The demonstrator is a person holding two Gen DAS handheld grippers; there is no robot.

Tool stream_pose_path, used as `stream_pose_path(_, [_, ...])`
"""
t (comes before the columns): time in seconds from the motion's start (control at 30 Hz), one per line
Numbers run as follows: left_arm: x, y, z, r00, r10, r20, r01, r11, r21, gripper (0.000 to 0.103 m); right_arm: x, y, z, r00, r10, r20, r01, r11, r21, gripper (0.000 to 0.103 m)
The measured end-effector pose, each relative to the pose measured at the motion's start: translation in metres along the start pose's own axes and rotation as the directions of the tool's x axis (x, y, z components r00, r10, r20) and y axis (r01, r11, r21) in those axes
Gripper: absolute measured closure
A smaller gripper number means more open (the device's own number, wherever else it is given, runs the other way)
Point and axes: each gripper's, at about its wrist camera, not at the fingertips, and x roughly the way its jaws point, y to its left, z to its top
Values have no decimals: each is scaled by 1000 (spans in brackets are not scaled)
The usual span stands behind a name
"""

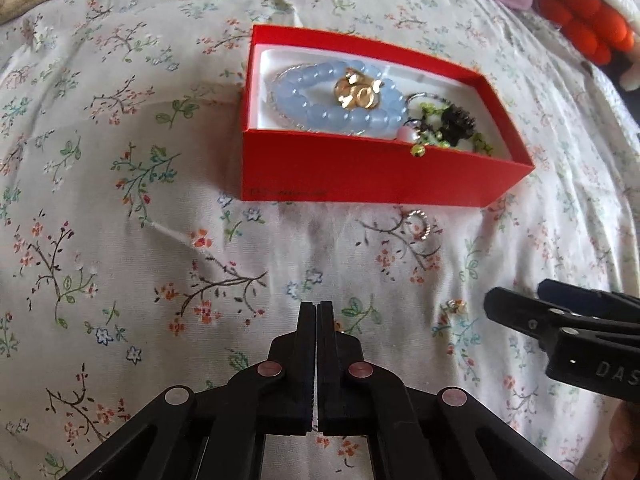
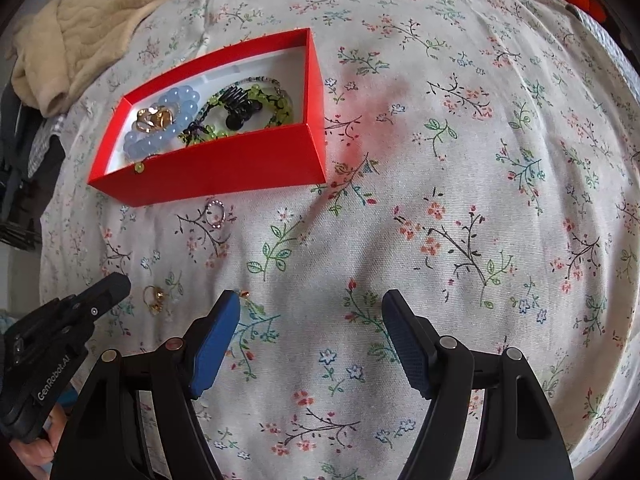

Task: Organize jewelry
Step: 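Grasp a small gold earring with the left tool while the right tool grasps a silver ring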

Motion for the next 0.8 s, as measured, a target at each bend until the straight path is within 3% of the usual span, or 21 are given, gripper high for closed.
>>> stream_pose_path(0.1, [3,-2,-1,999,-26,-21,26,1000,6,103,1,1,3,1000,10,0,-10,1000,8,27])
stream_pose_path(0.17, [10,-5,-1,999,-20,-46,21,1000,16,92,2,1,4,1000,9,-1,-9,1000,9,27])
stream_pose_path(0.33, [31,-8,-2,996,27,-87,-26,999,20,92,4,0,4,1000,8,-8,-8,1000,7,27])
stream_pose_path(0.53, [31,-11,0,997,49,-62,-48,999,24,94,3,-2,3,1000,8,-8,-8,1000,0,27])
stream_pose_path(0.8, [12,-3,3,999,27,-23,-27,1000,-8,95,-1,-1,5,1000,25,2,-25,1000,-1,27])
